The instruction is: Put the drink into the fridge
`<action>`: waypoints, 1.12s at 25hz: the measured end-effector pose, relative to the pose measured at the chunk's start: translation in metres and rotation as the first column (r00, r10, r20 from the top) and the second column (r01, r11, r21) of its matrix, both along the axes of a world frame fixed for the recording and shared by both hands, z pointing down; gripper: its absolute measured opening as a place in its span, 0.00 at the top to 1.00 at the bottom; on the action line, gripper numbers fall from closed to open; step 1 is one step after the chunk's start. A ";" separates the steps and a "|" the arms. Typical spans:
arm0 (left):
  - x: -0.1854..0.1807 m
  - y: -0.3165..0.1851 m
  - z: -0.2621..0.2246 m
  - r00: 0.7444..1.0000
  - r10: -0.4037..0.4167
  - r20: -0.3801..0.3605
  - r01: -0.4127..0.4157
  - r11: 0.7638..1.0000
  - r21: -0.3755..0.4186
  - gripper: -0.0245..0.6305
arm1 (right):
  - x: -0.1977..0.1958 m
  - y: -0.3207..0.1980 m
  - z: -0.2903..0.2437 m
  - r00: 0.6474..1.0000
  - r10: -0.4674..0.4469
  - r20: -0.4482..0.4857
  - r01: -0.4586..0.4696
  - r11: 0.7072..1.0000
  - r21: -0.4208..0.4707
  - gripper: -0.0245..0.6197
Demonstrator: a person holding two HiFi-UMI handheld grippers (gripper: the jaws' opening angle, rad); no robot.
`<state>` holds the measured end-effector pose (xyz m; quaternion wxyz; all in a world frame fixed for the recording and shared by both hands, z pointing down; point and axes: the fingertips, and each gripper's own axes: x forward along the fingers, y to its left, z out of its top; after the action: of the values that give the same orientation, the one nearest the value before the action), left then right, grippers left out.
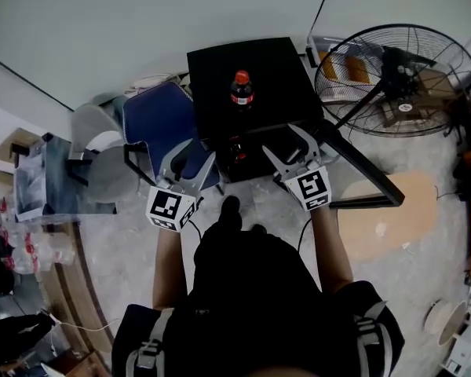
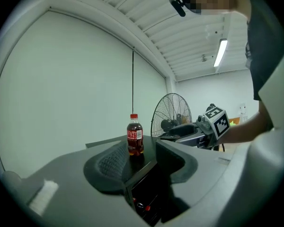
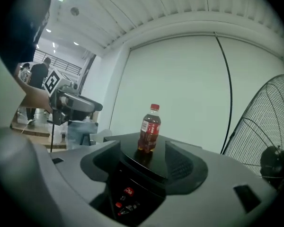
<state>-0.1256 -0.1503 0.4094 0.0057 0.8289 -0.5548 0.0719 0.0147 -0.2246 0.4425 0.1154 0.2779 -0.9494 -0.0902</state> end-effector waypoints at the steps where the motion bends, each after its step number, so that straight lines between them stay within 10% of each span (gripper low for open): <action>1: -0.004 -0.006 -0.001 1.000 0.009 -0.001 -0.009 1.000 0.001 0.67 | -0.003 -0.005 -0.001 1.000 0.007 -0.004 -0.007 1.000 0.000 0.51; 28: -0.066 -0.119 0.009 0.979 0.203 -0.035 -0.203 0.979 0.012 0.67 | -0.086 -0.084 -0.067 0.979 0.191 0.071 -0.191 0.982 0.003 0.69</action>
<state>-0.1921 -0.2693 0.4184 0.0047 0.8822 -0.4676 0.0550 -0.0714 -0.3088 0.3755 0.0886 0.3713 -0.9214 -0.0735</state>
